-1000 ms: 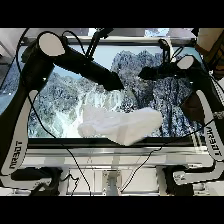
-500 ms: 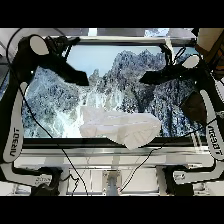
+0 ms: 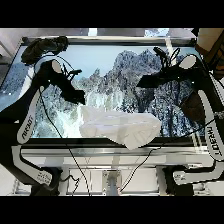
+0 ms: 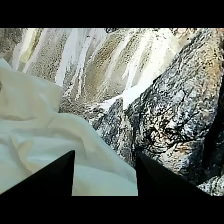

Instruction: Fold the shirts.

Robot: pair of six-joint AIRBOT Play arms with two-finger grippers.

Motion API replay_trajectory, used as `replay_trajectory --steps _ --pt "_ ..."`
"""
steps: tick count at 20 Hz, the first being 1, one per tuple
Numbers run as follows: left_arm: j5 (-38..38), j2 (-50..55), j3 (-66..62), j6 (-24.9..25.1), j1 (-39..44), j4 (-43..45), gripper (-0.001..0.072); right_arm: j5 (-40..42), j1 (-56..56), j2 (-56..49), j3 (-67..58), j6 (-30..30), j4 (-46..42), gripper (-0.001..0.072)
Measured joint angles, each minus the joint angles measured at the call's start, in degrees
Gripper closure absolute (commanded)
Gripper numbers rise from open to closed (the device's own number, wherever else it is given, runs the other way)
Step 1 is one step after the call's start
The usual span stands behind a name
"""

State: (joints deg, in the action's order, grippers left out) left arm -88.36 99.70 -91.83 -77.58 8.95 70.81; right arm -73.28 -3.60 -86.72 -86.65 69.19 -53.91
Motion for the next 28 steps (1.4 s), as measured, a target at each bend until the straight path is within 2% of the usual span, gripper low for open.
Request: replay_trajectory --steps 10,14,15,16,17,18,25,28 --pt "3.8 6.9 0.6 0.0 0.0 -7.1 0.0207 -0.4 -0.2 0.0 0.0 -0.1 -0.1 0.0265" --pt "4.5 8.9 0.6 0.0 0.2 -8.7 0.0242 -0.4 -0.2 0.0 0.0 -0.1 -0.1 0.0265" --pt "4.8 9.3 0.6 0.0 0.3 -9.0 0.0302 -0.4 -0.2 0.0 0.0 -0.1 0.0 0.0266" --pt "4.9 9.7 0.6 0.0 0.5 -9.0 0.0417 -0.4 -0.2 0.0 0.0 -0.1 -0.1 0.0266" --pt "5.3 10.1 0.6 0.0 0.9 -9.1 0.0576 -0.4 -0.2 0.0 0.0 -0.1 -0.1 0.0266" --pt "5.7 10.3 0.6 0.0 1.2 -9.2 0.0679 -0.4 -0.2 0.0 0.0 -0.1 -0.1 0.0266" --pt "7.3 11.0 -1.2 2.7 4.4 -11.9 0.0696 0.0 -0.2 0.0 0.0 -0.1 -0.1 0.0267" --pt "7.1 11.0 -9.9 3.1 4.8 -14.8 0.0698 1.0 -0.2 0.0 0.0 -0.1 -0.1 0.0267"
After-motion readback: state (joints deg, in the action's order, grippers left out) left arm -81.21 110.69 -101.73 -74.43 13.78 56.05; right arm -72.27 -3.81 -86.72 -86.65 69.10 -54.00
